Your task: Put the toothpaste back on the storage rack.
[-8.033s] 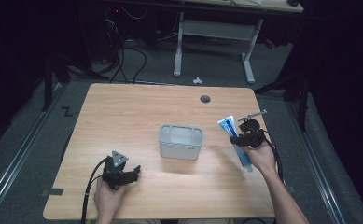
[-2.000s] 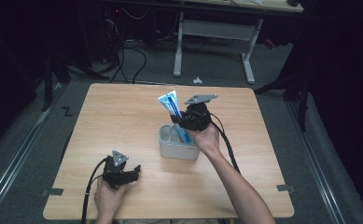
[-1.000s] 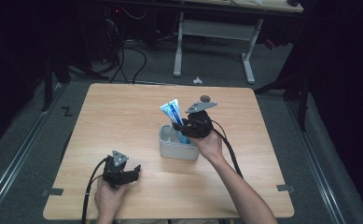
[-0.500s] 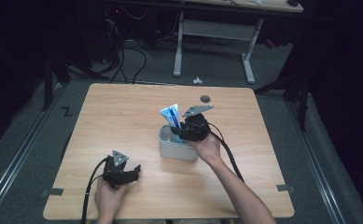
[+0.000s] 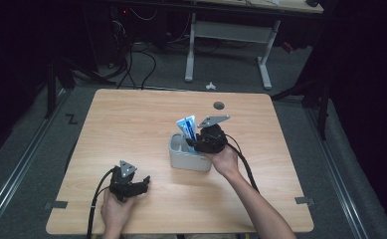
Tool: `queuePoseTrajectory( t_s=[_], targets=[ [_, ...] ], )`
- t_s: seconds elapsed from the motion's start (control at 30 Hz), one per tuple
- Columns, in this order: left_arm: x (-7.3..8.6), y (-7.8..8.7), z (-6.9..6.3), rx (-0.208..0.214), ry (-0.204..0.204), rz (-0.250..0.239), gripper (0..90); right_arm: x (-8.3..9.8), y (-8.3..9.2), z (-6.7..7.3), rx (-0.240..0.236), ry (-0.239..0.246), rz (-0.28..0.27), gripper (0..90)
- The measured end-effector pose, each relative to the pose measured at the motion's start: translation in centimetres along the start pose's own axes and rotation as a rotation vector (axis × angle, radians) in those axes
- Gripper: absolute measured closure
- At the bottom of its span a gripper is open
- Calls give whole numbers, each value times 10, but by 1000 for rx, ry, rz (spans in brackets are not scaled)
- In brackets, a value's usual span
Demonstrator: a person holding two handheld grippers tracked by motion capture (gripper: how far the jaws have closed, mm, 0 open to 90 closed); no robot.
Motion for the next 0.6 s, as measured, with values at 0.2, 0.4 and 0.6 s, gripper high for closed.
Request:
queuePoseTrajectory(
  t_s=[0.2,0.4,0.6],
  targets=[
    [0,0,0,0,0,0,244,1,-1,0,-9,-1,2,662],
    [0,0,0,0,-1,0,244,0,1,0,-25,-11,-11,618],
    [0,0,0,-1,0,-1,244,1,5,-1,-19,-16,-19,546]
  ],
)
Point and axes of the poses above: each handheld gripper's, and its own axes: y roughly backward along the jaws, x roughly out of its underside, z roughly to its left, the point moved 3 cm from there along -y, roughly forward along the jaws, and after that the axes turned 14 degrees about -y, right-handed, at the moved point
